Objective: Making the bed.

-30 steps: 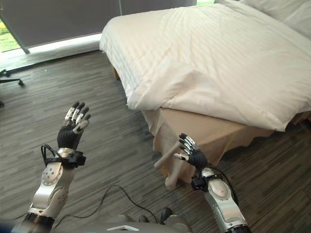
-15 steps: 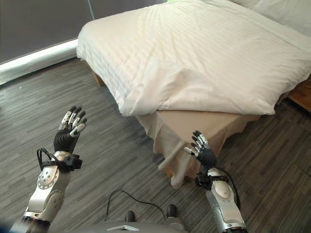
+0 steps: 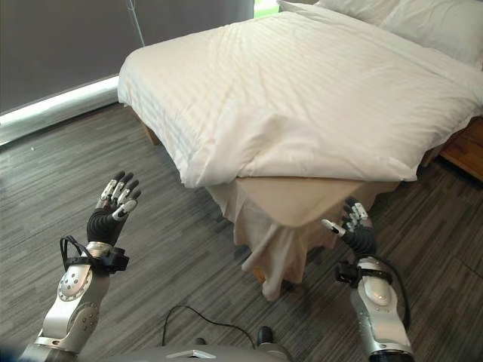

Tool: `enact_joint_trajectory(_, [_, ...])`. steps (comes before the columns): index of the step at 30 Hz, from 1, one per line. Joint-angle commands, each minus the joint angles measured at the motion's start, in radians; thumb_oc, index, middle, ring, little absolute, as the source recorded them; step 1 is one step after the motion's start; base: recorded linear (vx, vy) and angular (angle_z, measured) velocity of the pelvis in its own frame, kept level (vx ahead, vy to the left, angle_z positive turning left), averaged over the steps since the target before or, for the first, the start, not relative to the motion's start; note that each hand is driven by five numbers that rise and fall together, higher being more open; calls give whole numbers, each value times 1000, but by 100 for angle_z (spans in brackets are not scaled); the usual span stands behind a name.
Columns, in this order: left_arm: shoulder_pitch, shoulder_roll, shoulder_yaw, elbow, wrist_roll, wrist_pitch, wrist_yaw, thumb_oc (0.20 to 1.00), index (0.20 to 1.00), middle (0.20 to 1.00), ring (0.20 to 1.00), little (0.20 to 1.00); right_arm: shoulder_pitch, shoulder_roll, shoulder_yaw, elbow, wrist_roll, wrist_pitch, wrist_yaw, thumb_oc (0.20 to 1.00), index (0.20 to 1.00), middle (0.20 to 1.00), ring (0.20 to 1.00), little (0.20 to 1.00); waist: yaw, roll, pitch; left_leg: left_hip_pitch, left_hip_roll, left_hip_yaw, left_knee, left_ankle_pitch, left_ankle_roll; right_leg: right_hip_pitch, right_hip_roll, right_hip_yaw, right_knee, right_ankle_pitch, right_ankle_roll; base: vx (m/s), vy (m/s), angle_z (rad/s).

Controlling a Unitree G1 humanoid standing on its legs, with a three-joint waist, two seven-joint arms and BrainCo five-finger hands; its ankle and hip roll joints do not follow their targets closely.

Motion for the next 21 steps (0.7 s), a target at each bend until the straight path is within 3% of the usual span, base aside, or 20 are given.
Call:
enact_joint_trajectory(1, [-35, 54, 10, -30, -19, -19, -46, 1000, 1000, 1000, 1000, 1000, -146, -174, -63, 61, -95, -40, -14, 1000, 1000, 1000, 1000, 1000, 20, 20, 13, -21, -44, -67, 11, -16, 58, 42, 112, -34, 18, -95, -53, 0, 0, 0])
enact_joint_trajectory(3, [-20, 80, -6, -38, -37, -16, -64, 1000, 1000, 1000, 1000, 1000, -258, -314, -12, 174, -108, -26, -11, 1000, 1000, 1000, 1000, 1000, 32, 16, 19, -36, -45, -65, 11, -12, 56, 25, 111, -35, 18, -90, -50, 0, 0, 0])
enact_joint_trajectory(4, [-22, 112, -59, -47, -72, -18, -73, 1000, 1000, 1000, 1000, 1000, -470, -427, 127, 421, -84, -4, -28, 1000, 1000, 1000, 1000, 1000, 56, 12, 29, -59, -46, -66, 11, -4, 53, 2, 109, -33, 18, -79, -49, -45, 10, -5])
enact_joint_trajectory(5, [-21, 127, -80, -54, -83, -19, -72, 1000, 1000, 1000, 1000, 1000, -612, -481, 226, 544, -82, 12, -30, 1000, 1000, 1000, 1000, 1000, 68, 11, 39, -75, -47, -62, 11, 3, 51, -16, 109, -30, 18, -71, -49, -46, 8, -9])
enact_joint_trajectory(7, [-22, 132, -83, -62, -95, -21, -70, 1000, 1000, 1000, 1000, 1000, -785, -514, 345, 672, -81, 18, -36, 1000, 1000, 1000, 1000, 1000, 70, 17, 51, -97, -46, -58, 11, 10, 49, -39, 109, -24, 18, -61, -49, -91, 1, -3])
enact_joint_trajectory(8, [-37, 172, -112, -73, -111, -22, -67, 1000, 1000, 1000, 1000, 1000, -1089, -563, 545, 888, -130, 48, -52, 1000, 1000, 1000, 1000, 1000, 98, 18, 76, -137, -48, -53, 11, 27, 44, -80, 109, -21, 18, -44, -51, -128, -16, 1])
enact_joint_trajectory(10, [-46, 179, -114, -76, -119, -23, -62, 1000, 1000, 1000, 1000, 1000, -1318, -554, 689, 1043, -151, 68, -66, 1000, 1000, 1000, 1000, 1000, 102, 34, 90, -174, -50, -51, 11, 40, 41, -118, 109, -20, 18, -32, -52, -70, -27, 1])
enact_joint_trajectory(13, [-58, 183, -125, -82, -123, -25, -49, 1000, 1000, 1000, 1000, 1000, -1556, -536, 816, 1172, -193, 96, -103, 1000, 1000, 1000, 1000, 1000, 115, 61, 114, -235, -57, -54, 11, 65, 39, -177, 105, -19, 18, -18, -55, -50, -31, 9])
enact_joint_trajectory(16, [-66, 190, -135, -87, -119, -26, -46, 1000, 1000, 1000, 1000, 1000, -1694, -527, 896, 1225, -231, 115, -121, 1000, 1000, 1000, 1000, 1000, 131, 90, 140, -282, -62, -59, 11, 82, 36, -224, 102, -19, 18, -10, -58, -33, -27, 10])
enact_joint_trajectory(21, [-73, 193, -146, -92, -118, -32, -48, 1000, 1000, 1000, 1000, 1000, -1818, -518, 994, 1230, -266, 124, -133, 1000, 1000, 1000, 1000, 1000, 152, 111, 164, -345, -64, -74, 11, 103, 32, -285, 101, -26, 18, 0, -64, 14, -61, 7])
